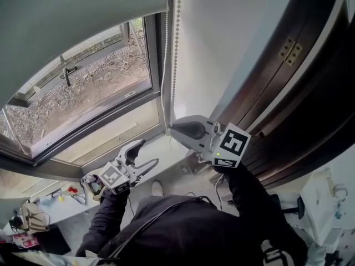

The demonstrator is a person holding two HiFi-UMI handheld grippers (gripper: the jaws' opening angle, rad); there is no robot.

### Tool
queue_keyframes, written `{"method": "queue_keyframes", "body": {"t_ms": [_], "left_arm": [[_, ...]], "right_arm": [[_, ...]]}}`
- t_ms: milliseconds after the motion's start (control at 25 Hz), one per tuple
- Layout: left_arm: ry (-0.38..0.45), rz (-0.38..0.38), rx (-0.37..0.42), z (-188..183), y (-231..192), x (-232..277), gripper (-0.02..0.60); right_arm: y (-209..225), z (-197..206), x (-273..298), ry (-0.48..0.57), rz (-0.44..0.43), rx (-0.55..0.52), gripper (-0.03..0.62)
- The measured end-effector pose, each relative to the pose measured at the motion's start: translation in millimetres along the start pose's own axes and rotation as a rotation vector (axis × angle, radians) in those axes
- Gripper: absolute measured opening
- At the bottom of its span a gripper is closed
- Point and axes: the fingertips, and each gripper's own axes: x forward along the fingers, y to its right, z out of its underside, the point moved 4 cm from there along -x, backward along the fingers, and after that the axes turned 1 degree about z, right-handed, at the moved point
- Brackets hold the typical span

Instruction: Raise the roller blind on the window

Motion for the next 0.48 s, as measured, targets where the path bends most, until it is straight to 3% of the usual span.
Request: {"method": "queue_keyframes", "body": {"t_ms": [120, 280, 480], "left_arm": [[0.037, 0.020, 0.034, -35, 3, 9, 0.334], [-0.003, 0.011, 0.099, -67, 7, 24, 0.334], [0.078, 0.073, 0.085, -111, 21, 45, 0.334]], "right_arm": [[2, 47, 4, -0.070, 0.002, 0.049, 0.008], [-5, 113, 7, -0.119, 0.020, 0.083, 0.008], [-26, 164, 6, -0.161, -0.001, 0.096, 0.008]]}}
